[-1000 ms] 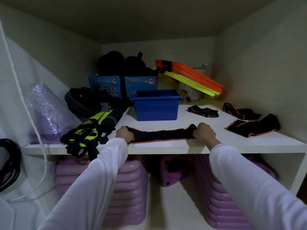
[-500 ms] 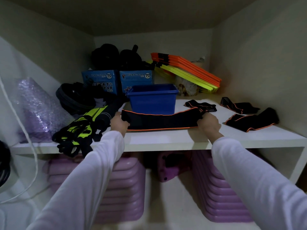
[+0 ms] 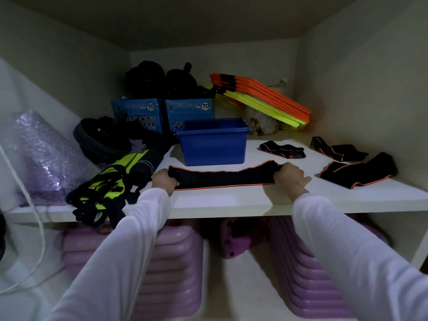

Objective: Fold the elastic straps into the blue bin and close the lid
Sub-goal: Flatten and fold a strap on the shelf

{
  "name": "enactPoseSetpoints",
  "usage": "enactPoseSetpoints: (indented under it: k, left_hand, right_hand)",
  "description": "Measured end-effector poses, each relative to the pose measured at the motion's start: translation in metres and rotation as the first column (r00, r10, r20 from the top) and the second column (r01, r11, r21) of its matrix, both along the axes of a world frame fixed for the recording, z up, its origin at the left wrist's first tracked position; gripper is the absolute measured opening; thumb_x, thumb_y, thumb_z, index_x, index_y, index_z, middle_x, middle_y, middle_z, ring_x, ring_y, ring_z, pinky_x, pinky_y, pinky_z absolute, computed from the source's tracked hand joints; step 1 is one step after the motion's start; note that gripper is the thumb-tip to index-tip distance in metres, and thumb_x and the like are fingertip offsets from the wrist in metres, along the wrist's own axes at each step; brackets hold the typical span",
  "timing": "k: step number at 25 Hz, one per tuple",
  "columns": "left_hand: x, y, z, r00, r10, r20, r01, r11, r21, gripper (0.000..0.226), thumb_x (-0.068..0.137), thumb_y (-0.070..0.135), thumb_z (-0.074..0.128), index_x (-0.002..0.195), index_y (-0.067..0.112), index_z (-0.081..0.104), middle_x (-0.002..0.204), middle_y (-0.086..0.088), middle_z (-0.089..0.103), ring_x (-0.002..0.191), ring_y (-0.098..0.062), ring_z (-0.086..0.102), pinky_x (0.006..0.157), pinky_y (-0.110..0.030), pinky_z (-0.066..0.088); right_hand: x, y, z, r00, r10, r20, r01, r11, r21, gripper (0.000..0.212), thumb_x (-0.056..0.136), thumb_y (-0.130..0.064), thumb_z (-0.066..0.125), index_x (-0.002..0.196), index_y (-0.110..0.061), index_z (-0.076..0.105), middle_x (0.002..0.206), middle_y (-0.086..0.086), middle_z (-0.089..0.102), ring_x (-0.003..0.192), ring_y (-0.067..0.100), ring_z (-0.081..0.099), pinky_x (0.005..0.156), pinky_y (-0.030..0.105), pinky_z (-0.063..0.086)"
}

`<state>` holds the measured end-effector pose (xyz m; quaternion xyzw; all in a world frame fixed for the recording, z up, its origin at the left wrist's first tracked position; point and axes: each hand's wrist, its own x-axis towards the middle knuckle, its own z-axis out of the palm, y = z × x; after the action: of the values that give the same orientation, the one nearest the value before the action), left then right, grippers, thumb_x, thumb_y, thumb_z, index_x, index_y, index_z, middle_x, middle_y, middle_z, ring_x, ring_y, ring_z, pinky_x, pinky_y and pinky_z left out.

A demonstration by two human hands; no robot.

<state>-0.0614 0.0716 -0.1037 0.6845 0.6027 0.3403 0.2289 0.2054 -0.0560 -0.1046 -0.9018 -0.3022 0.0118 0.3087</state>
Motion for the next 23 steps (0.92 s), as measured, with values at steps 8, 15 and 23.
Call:
enactPoseSetpoints:
  k: [8,15,23]
  left_hand:
    - [0.005,0.030,0.001,0.973,-0.021,-0.229,-0.015,0.988,-0.156,0.023,0.087,0.021,0.064,0.091,-0.002,0.058,0.120,-0.019,0.064,0.114,-0.031,0.059,0.092,-0.033,0.047]
    - [0.012,0.059,0.000,0.934,-0.063,-0.352,-0.010,0.979,-0.202,0.040,0.085,0.032,0.064,0.108,-0.001,0.062,0.119,-0.016,0.064,0.107,-0.029,0.061,0.084,-0.031,0.046]
    - [0.014,0.061,-0.004,0.922,-0.012,-0.388,-0.062,0.982,-0.178,0.048,0.086,0.034,0.063,0.117,-0.003,0.058,0.124,-0.019,0.060,0.114,-0.032,0.058,0.091,-0.035,0.047]
  right_hand:
    - [0.005,0.018,0.001,0.999,-0.001,0.043,0.006,0.993,-0.120,0.028,0.093,-0.015,0.042,0.116,-0.008,0.058,0.127,0.014,0.056,0.126,0.031,0.042,0.107,0.042,0.025]
    - [0.010,0.036,0.006,1.000,-0.008,0.025,0.014,0.976,-0.219,0.034,0.093,-0.014,0.040,0.124,-0.012,0.054,0.133,0.012,0.050,0.128,0.028,0.038,0.107,0.040,0.025]
    - [0.014,0.035,0.003,1.000,0.001,-0.010,-0.002,0.978,-0.210,0.036,0.098,-0.022,0.035,0.130,-0.011,0.049,0.137,0.012,0.045,0.130,0.029,0.034,0.106,0.040,0.025]
